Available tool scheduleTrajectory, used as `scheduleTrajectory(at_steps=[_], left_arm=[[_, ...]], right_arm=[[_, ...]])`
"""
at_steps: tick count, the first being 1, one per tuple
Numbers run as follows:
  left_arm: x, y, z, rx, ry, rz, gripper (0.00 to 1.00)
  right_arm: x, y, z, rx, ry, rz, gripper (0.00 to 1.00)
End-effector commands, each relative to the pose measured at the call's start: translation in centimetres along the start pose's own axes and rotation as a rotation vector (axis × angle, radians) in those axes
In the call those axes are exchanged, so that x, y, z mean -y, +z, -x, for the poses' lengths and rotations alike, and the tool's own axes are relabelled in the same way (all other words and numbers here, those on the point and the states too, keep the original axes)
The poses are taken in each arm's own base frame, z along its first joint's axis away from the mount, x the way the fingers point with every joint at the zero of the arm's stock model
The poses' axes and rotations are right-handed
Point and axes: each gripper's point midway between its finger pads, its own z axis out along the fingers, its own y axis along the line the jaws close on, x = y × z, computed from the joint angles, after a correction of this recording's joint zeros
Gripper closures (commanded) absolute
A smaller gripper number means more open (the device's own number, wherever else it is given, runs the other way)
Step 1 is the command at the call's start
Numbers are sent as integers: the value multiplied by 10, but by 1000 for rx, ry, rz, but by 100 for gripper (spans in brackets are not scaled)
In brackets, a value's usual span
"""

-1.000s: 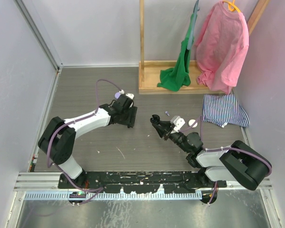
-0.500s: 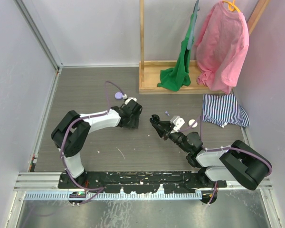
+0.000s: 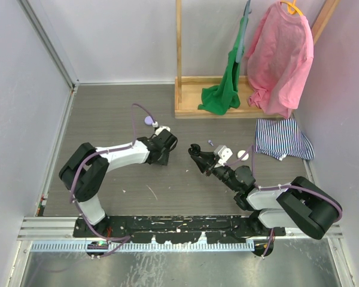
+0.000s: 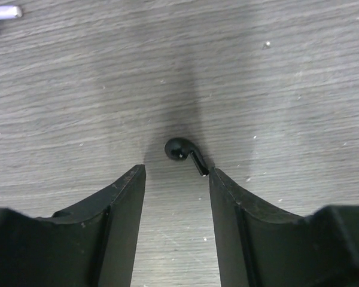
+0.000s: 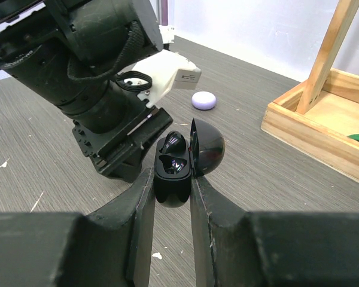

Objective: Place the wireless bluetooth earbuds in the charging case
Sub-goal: Move the earbud to the center of the board.

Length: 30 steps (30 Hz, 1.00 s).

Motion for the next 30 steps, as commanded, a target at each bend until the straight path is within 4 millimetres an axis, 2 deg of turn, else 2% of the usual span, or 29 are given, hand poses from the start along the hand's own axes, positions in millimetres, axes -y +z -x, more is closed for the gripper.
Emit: scheduleTrajectory(at_steps=[1,10,16,25,30], left_arm=[[-14,-17,10,55,-9,21,53],[-16,-30,21,81,-45,-30,59],[-1,-31,33,83,-70,-87,59],[5,-9,18,14,-51,-72,57],[-4,-5,12,-1,-38,-34,57]], right_arm=[[0,9,22,75,-18,7,94],[0,9,23,75,-18,8,94],[-1,10,22,72,-15,13,94],[-1,9,22,71,-15,12,94],[-1,10,22,71,-15,13,94]])
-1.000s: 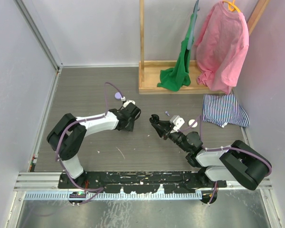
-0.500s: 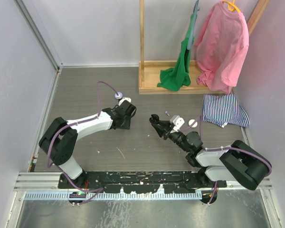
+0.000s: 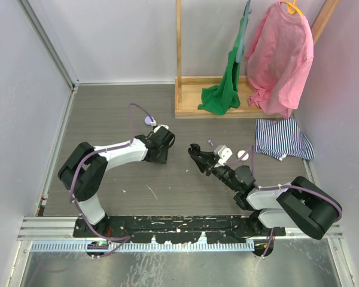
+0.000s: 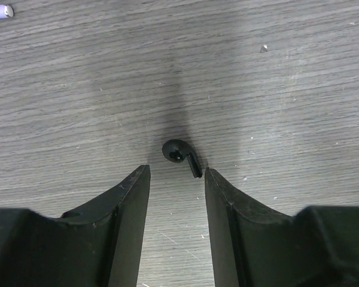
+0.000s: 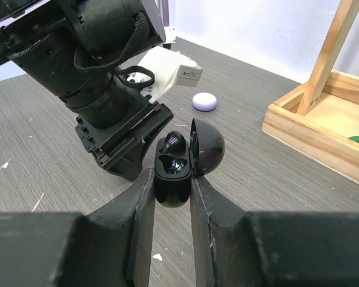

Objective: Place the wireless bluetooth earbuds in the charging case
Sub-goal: Move the earbud to the center of the board.

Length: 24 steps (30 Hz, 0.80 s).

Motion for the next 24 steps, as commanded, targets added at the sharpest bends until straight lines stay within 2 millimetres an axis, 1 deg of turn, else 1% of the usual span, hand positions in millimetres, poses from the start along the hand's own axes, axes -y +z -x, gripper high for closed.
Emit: scheduleTrajectory(at_steps=[1,6,9,12,20,24], left_arm=[[-4,-2,10,27,-8,12,57],[-19,1,7,15,-25,38,63],[-26,0,7,15,-30,50,63],[-29,-3,10,23,-34,49,63],[-11,-15,25,37,-12,-42,64],[-7,-14,32,29,26,-43,66]], right_arm=[[0,9,20,67,-15,9,94],[0,9,20,64,-14,10,94],[-1,10,19,62,-11,14,94],[-2,10,19,60,-10,17,94],[-2,10,18,59,-9,17,94],[-2,11,18,58,-10,17,94]])
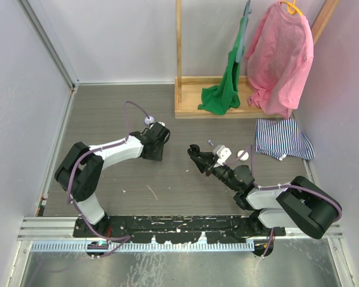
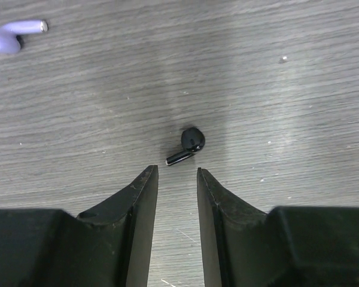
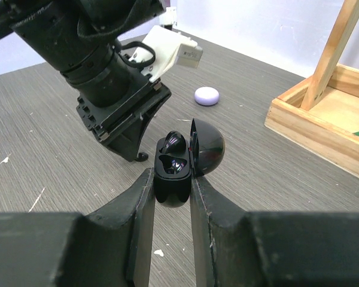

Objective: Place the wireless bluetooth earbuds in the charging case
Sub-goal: Move the earbud to the center of the board.

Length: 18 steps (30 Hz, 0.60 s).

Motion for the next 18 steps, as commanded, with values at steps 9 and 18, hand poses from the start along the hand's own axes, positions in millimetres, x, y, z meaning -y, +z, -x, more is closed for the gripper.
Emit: scheduleTrajectory(at_steps=[9,18], left_arm=[[20,-3,32,-5,114,-51,74],[24,5,27,-55,135,-55,75]], right_arm=[[0,10,21,70,-13,7,94],[0,11,21,66,-13,8,94]])
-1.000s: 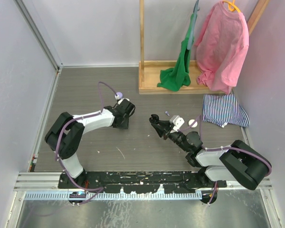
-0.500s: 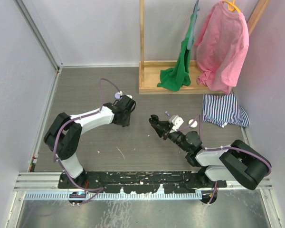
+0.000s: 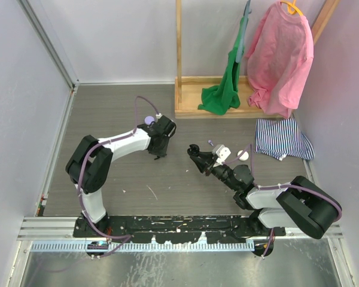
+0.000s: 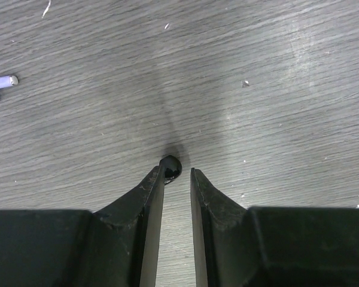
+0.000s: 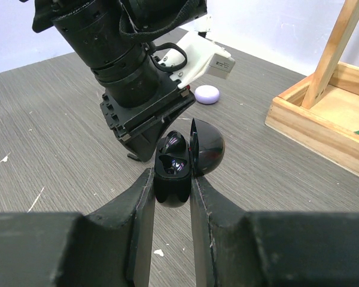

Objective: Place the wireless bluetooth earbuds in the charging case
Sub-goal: Move the earbud to the center of the board.

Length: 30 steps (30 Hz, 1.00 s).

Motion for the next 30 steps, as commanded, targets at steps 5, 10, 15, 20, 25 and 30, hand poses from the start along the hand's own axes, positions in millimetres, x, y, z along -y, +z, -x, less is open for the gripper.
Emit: scheduleTrajectory(at_steps=[5,10,15,20,25,30], left_arm=[[3,3,5,-29,24,-4,75],[2,6,2,-50,30,9,74],[4,9,1,-59,31,1,75],[4,10,-1,-70,33,-1,79],[5,3,2,-47,22,-13,84],[7,-13,12,15,-20,-65,86]], right_arm=[[0,10,23,78,-15,8,94],[0,10,23,76,-15,9,94],[-1,10,23,76,-14,11,94],[-1,10,23,77,-14,13,94],[-1,10,23,78,-14,14,94],[-3,10,23,77,-13,22,94]])
